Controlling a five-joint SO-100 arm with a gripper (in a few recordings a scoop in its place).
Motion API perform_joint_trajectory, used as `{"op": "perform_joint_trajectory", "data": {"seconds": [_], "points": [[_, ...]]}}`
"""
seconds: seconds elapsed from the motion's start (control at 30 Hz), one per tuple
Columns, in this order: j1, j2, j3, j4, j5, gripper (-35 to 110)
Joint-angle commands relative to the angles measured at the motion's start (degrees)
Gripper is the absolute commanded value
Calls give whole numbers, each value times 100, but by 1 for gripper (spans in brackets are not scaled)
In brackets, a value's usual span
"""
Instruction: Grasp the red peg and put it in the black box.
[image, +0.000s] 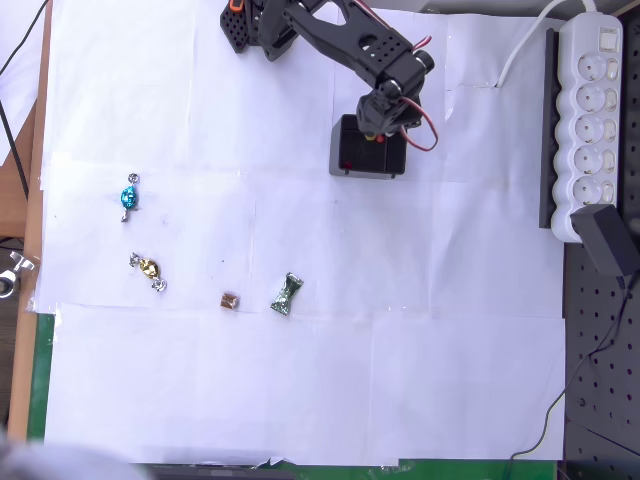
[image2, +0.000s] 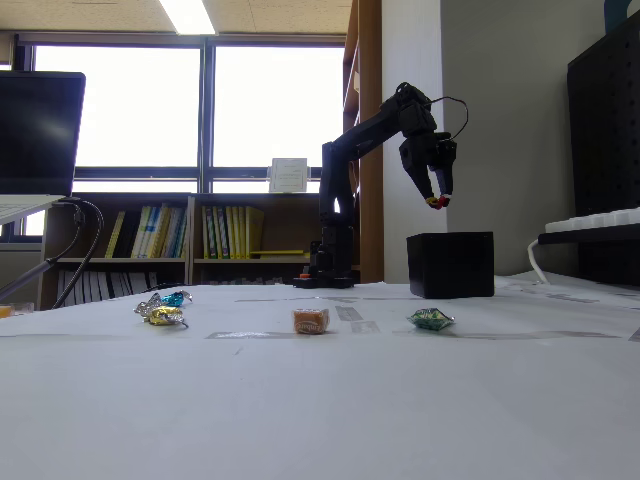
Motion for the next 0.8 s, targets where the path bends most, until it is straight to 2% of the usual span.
{"op": "perform_joint_trajectory", "data": {"seconds": [0.0,0.13,0.3,0.4,0.43,0.5,0.57,0.77], "points": [[-79,-70,132,132,-598,41],[-44,-97,149,0,-606,47],[44,-237,141,-281,-431,47],[202,-562,-114,-325,-738,45],[290,-668,-255,-439,-835,36],[527,-1002,-606,-1020,-747,3],[861,-1415,-1072,-1644,-993,0],[1995,-2830,-2909,-3173,-2786,0]]}}
